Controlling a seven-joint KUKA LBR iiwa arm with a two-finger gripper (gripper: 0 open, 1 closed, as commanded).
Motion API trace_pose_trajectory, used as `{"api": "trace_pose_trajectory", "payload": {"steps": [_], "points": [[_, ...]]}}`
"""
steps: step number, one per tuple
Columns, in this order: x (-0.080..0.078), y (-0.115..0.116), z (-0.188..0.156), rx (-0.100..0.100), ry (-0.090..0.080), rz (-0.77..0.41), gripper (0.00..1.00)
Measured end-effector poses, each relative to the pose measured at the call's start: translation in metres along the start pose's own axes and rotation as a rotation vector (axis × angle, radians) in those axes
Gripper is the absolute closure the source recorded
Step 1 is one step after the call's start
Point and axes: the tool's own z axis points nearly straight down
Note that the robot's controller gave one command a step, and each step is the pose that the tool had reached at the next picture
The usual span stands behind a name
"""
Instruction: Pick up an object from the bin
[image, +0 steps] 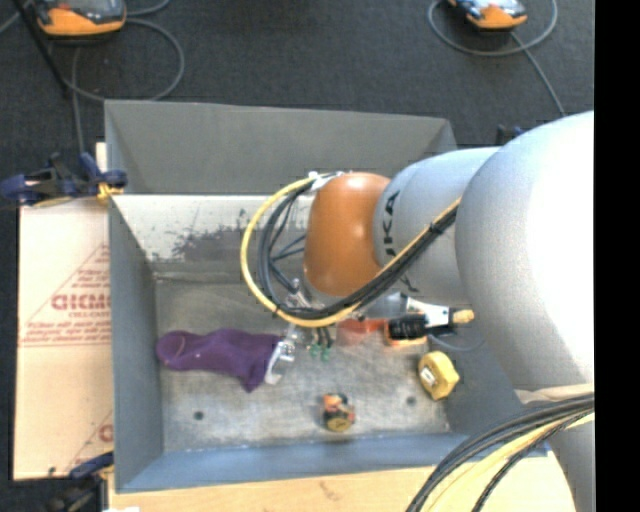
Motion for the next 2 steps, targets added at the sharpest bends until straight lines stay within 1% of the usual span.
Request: {"api": "trace_pose_trajectory", "payload": {"steps": [1,2], "points": [[0.002,0.029,0.015,-0.005,-0.006,0.069,0.00],[0.021,0.065,0.023,-0.010,0.000,-0.024,1.00]]}}
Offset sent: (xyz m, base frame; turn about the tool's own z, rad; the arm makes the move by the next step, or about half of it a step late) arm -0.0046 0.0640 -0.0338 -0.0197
